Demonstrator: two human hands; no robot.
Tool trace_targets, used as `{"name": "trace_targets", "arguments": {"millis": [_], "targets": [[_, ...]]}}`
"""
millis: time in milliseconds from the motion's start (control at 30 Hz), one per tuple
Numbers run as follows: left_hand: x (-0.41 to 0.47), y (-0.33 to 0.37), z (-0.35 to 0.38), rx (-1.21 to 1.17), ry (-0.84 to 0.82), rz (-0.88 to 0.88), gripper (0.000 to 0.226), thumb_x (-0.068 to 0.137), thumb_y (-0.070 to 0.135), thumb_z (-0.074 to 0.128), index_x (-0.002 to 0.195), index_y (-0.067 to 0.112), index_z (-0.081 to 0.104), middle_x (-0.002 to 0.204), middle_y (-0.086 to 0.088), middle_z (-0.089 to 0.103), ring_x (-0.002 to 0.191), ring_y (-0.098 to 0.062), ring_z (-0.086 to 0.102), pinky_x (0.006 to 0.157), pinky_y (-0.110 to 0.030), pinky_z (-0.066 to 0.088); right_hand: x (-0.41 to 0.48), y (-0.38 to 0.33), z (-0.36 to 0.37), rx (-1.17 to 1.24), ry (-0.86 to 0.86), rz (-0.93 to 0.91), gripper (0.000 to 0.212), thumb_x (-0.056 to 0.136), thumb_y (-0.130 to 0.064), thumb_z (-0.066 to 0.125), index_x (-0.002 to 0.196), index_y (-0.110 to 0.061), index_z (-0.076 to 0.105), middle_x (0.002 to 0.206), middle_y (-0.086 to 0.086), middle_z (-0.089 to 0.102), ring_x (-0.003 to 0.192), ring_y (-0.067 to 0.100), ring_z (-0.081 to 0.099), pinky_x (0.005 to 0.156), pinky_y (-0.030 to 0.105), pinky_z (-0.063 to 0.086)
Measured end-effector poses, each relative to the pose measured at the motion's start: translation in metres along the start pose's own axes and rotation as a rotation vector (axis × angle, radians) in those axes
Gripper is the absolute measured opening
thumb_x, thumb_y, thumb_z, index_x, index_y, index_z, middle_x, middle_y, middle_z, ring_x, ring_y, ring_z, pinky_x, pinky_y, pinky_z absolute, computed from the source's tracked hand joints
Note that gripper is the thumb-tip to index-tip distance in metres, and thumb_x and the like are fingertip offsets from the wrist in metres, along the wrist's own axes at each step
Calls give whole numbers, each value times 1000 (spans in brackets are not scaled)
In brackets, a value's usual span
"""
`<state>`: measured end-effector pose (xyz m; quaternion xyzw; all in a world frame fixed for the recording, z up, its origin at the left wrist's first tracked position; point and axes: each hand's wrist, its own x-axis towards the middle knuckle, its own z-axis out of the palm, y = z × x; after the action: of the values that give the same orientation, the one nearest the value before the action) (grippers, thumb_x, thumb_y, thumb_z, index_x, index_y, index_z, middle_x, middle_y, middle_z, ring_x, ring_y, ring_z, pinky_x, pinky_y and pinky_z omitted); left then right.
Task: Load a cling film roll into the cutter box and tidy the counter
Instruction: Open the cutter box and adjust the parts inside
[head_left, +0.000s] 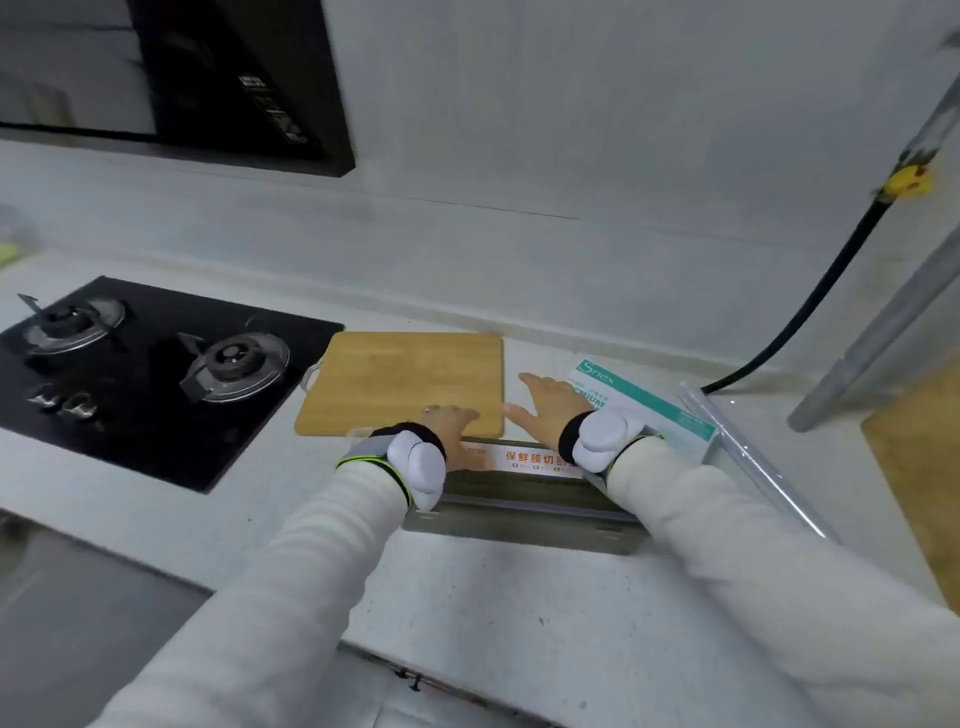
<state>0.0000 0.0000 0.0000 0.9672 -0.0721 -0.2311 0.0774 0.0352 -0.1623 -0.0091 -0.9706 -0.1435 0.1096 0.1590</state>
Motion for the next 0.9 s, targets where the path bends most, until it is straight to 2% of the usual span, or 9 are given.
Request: {"name": "trace_targets", "arguments": {"millis": [167, 267, 367, 500, 600, 733, 800, 900], "targets": [[4, 0, 15, -20, -123, -7, 90, 79, 51, 67, 150, 28, 17, 157, 5, 21, 148, -27, 7, 117, -51, 19, 2, 14, 17, -97, -152, 42, 68, 90, -60, 41, 141, -15, 36, 144, 11, 44, 130, 31, 44, 106, 39, 36], [11, -2, 24, 36, -131, 10, 101, 75, 50, 72, 151, 27, 10, 160, 7, 10, 148, -26, -4, 118, -56, 10, 6, 18, 23, -206, -257, 30, 76, 87, -64, 43, 144, -15, 32, 148, 9, 40, 133, 30, 42, 107, 38, 36], [21, -3, 34, 40, -150, 26, 107, 72, 48, 75, 151, 25, 6, 160, 6, 6, 148, -26, -6, 118, -56, 11, 6, 23, 30, -221, -372, 18, 81, 81, -67, 49, 143, -17, 33, 146, 9, 41, 131, 29, 44, 106, 38, 37], [33, 0, 44, -4, -161, 56, 114, 68, 45, 80, 151, 23, 5, 159, 3, 11, 148, -27, 1, 116, -53, 16, 4, 33, 37, -246, -418, -65, 84, 68, -72, 61, 130, -18, 43, 130, 8, 54, 112, 26, 55, 91, 36, 46], [37, 0, 47, 37, -152, 51, 118, 65, 41, 83, 151, 22, 3, 159, 3, 9, 148, -27, 4, 115, -55, 17, 4, 40, 42, -348, -416, -112, 109, 57, -77, 64, 142, -20, 27, 141, 10, 42, 124, 31, 46, 100, 43, 41], [38, 0, 51, 99, -133, 32, 118, 65, 37, 83, 151, 26, 3, 158, 5, 8, 147, -27, 9, 115, -60, 14, 2, 46, 52, -403, -433, -129, 128, 51, -78, 67, 149, -30, -1, 152, 8, 23, 136, 38, 30, 105, 54, 33], [37, -1, 53, 101, -115, 44, 116, 66, 34, 83, 151, 26, 5, 157, 5, 11, 145, -27, 12, 114, -60, 15, 1, 45, 56, -417, -435, -125, 133, 50, -76, 69, 147, -35, -11, 154, 7, 17, 138, 41, 25, 105, 59, 30], [38, -2, 54, 96, -92, 45, 113, 66, 33, 82, 150, 27, 8, 156, 5, 14, 144, -28, 15, 114, -59, 17, -1, 42, 61, -461, -415, -114, 130, 55, -70, 72, 147, -37, -13, 153, 7, 17, 138, 41, 23, 105, 60, 29]]}}
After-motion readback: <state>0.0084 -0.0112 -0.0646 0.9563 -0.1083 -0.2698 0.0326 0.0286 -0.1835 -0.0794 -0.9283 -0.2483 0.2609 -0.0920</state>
